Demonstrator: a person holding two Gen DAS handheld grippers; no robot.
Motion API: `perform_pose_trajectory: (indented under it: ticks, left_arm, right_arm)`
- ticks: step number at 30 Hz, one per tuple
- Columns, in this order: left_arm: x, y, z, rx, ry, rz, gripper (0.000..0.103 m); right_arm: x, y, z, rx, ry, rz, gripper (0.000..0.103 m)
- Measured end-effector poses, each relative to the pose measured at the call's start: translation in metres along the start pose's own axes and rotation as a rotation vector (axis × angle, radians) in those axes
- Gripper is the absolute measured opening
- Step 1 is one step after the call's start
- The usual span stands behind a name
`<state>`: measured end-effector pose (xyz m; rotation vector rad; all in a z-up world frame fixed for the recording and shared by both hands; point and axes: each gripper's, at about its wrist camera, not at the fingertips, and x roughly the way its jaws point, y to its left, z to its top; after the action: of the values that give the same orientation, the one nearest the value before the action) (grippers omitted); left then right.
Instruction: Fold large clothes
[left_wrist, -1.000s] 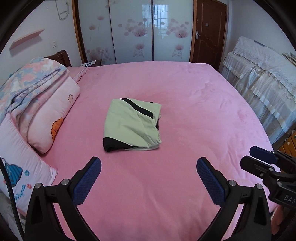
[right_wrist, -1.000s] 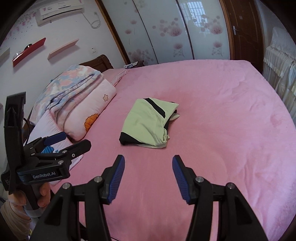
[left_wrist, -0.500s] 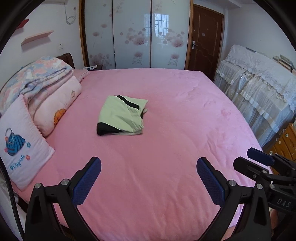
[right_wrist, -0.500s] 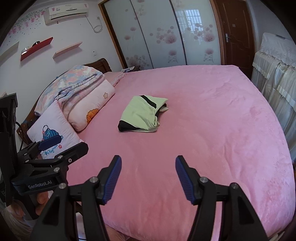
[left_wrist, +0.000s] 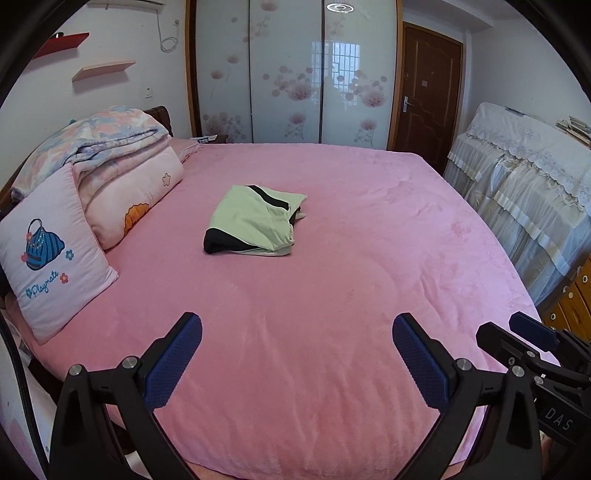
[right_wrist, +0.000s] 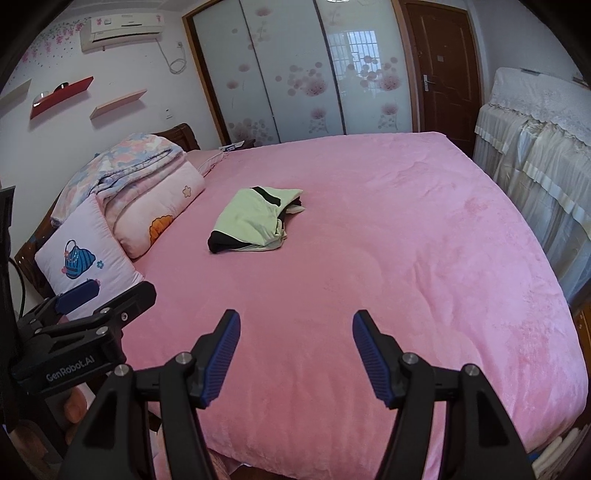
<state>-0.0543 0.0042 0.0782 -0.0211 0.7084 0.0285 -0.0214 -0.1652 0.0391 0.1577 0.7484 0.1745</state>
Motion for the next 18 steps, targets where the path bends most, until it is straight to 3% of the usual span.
perform_pose_trajectory:
  ticks: [8, 18]
  left_arm:
    - [0.001, -0.001, -0.016, -0.004, 0.0, 0.028, 0.103]
    - [0.018, -0.005, -0.034, -0.006, 0.082, 0.012, 0.103]
  right_arm:
    - [-0.003, -0.005, -0.011, -0.008, -0.022, -0.038, 0.064]
    - [-0.004, -0.003, -0.026, -0.043, -0.01, -0.059, 0.064]
